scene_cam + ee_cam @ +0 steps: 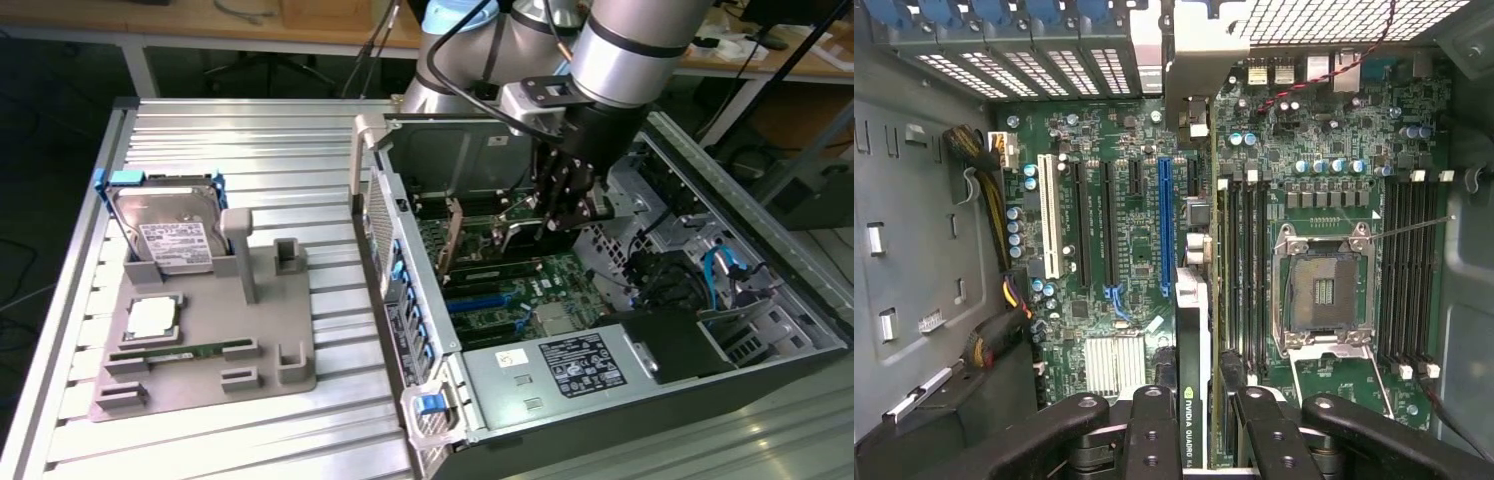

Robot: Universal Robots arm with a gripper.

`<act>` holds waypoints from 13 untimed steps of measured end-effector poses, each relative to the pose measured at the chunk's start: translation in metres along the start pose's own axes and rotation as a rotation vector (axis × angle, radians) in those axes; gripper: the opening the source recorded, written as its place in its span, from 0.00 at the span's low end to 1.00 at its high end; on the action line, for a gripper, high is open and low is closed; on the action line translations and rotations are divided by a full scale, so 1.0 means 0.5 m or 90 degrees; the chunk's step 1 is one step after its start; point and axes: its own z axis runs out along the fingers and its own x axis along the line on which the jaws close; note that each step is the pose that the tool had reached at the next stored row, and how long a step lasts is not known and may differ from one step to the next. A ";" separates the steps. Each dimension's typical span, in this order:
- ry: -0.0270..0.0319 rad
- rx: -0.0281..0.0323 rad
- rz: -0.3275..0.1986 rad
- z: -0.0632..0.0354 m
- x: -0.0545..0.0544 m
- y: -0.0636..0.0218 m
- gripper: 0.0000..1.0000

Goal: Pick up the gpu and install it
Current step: 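Insert the gpu into the slot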

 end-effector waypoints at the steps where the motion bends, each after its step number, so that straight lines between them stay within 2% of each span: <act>1: 0.0004 0.0000 0.000 0.000 0.000 0.000 0.27; 5: 0.0006 -0.0011 0.000 0.003 -0.001 0.008 0.27; 8: 0.0006 -0.0013 0.000 0.013 0.000 0.027 0.27; 13: 0.0009 -0.0007 0.000 0.024 0.002 0.039 0.27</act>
